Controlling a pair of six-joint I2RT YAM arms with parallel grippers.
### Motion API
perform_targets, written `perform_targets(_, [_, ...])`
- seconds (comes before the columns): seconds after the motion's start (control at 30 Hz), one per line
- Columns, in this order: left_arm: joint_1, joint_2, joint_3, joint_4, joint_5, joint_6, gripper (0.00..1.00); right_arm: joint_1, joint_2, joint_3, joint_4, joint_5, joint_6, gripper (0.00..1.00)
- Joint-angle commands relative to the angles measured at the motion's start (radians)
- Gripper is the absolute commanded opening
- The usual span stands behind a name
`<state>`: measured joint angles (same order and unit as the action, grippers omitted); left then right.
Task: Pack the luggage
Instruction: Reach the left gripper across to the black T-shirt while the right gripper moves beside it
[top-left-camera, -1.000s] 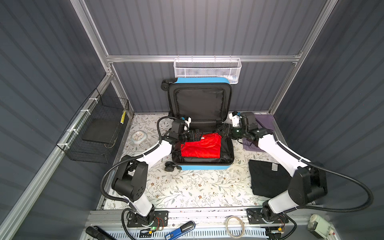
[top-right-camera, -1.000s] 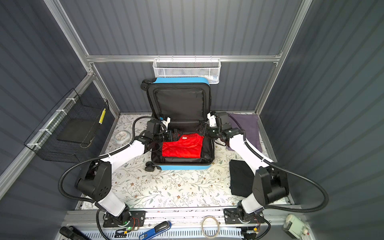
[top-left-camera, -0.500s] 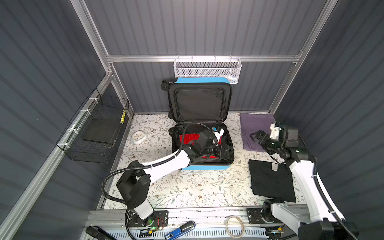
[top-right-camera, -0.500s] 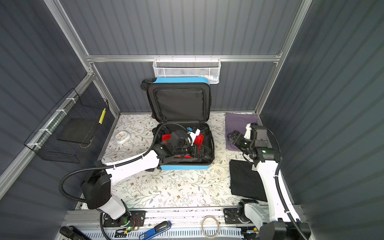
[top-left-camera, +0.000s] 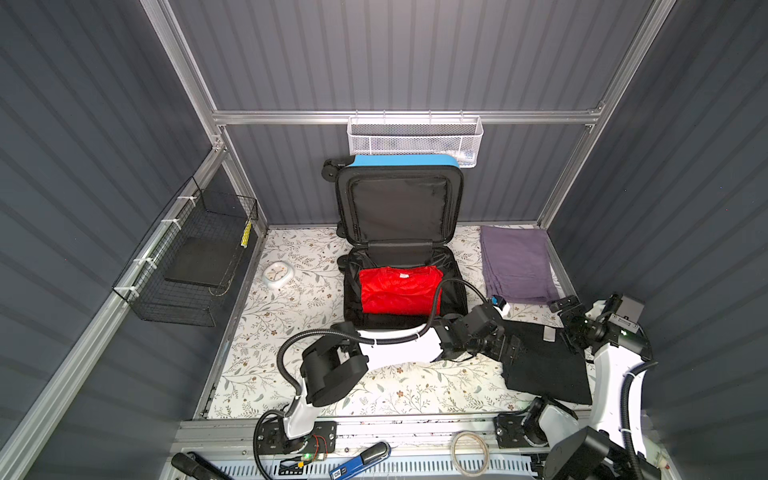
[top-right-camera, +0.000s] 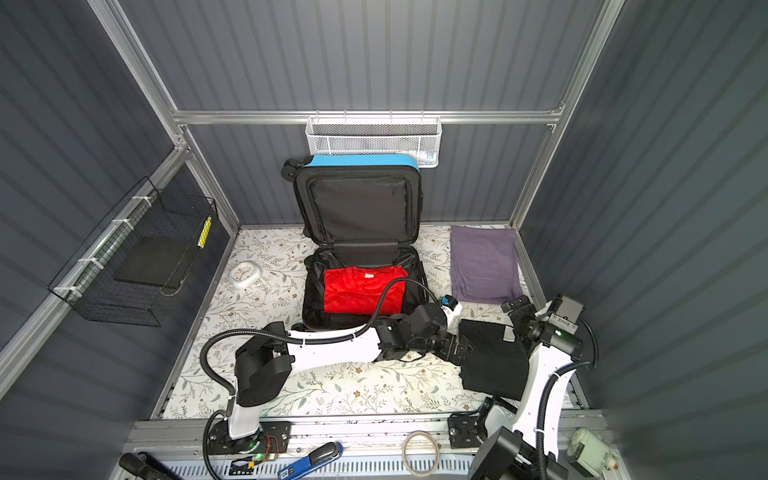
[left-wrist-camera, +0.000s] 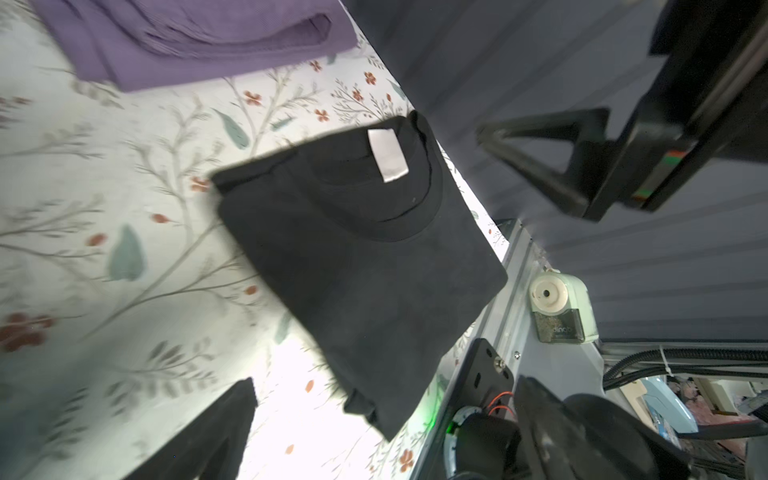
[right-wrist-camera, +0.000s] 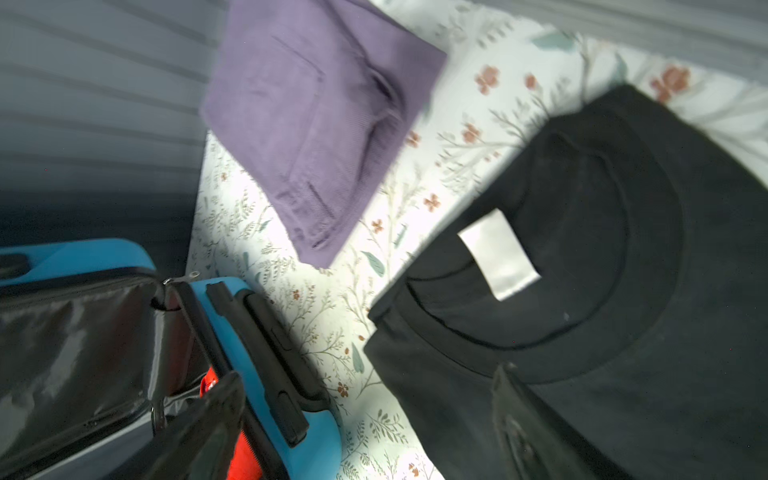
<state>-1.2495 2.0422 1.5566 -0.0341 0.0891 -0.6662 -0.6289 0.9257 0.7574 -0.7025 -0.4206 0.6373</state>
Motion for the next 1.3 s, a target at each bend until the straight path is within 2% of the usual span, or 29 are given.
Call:
perform_targets(0.0, [0.006, 0.062, 0.068, -0.04, 0.0, -0.031, 1.0, -0.027, 0.011, -0.03, 0.021, -0.003, 0.025, 0.94])
perform_targets(0.3, [-0.005, 0.17, 0.111, -0.054, 0.007, -0.033, 1.0, -0.198, 0.057, -0.112, 0.034, -0.009, 0.006, 0.95])
perform_targets(0.47, [-0.005, 0.211, 0.118, -0.029, 0.023, -0.027, 1.0, -0.257, 0.076, -0.164, 0.061, -0.006, 0.042, 0.95])
perform_targets(0.7, [-0.008, 0.265, 0.148, 0.002, 0.058, -0.038, 1.0, -0.279, 0.114, -0.224, 0.107, 0.022, 0.109, 0.96])
perform_targets(1.0, [-0.011, 0.327, 0.174, 0.082, 0.101, -0.095, 0.95, -0.29, 0.131, -0.245, 0.103, 0.074, 0.121, 0.96])
perform_targets(1.03, [-0.013, 0.331, 0.175, 0.092, 0.102, -0.1, 0.95, -0.291, 0.131, -0.248, 0.104, 0.112, 0.121, 0.97])
perform_targets(1.27, [-0.014, 0.35, 0.137, 0.214, 0.112, -0.158, 0.85, -0.292, 0.133, -0.265, 0.113, 0.13, 0.126, 0.97])
